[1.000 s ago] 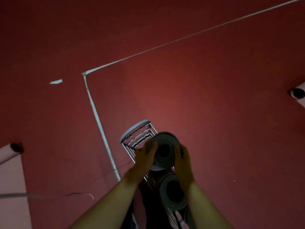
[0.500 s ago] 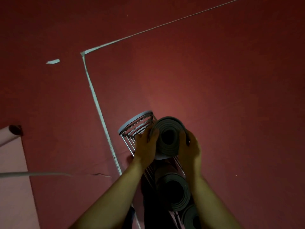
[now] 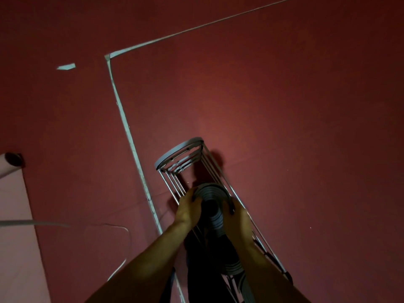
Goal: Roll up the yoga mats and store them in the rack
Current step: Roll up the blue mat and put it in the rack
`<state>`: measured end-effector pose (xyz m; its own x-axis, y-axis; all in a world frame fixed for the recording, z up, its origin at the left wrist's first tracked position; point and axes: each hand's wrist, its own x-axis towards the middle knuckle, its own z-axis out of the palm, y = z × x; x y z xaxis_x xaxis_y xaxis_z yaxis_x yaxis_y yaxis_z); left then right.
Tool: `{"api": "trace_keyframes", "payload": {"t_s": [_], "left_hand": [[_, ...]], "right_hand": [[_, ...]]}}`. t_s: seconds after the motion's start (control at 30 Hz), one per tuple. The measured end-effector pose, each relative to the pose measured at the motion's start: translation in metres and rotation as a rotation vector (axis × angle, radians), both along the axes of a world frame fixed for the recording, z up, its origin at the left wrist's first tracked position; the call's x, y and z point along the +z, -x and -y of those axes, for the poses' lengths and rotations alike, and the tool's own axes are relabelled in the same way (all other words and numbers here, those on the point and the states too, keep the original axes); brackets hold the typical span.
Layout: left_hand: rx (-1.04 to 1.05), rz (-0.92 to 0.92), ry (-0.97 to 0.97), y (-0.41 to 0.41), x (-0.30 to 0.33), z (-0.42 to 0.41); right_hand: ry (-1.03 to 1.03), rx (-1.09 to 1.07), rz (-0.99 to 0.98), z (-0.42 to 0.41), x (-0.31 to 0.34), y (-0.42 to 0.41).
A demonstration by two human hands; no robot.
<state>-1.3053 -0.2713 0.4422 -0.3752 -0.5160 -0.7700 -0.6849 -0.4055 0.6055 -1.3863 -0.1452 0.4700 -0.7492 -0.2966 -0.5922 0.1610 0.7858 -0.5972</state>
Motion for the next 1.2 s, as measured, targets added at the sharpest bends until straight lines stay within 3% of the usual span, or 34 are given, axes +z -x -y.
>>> {"api": "trace_keyframes", "payload": {"t_s": [0.43, 0.67, 0.87, 1.0, 1.2], "left_hand": [[-0.082, 0.056, -0.056, -0.008, -0.037, -0.004], [-0.101, 0.081, 0.083, 0.000, -0.032, 0.000], [-0.009, 0.066, 0.147, -0.006, 0.017, 0.019], [0.149, -0.080, 0.285, -0.014, 0.075, 0.041], [0.475, -0.162, 0.366, -0.074, 0.149, 0.090]], "right_hand": [[-0.234, 0.116, 0.076, 0.011, -0.049, 0.019], [-0.268, 0.126, -0.021, 0.012, -0.031, 0.025], [-0.077, 0.158, -0.121, 0.034, 0.005, 0.020], [0.031, 0.210, -0.139, 0.078, 0.047, -0.002], [0.264, 0.370, -0.121, 0.150, 0.118, -0.075]]}}
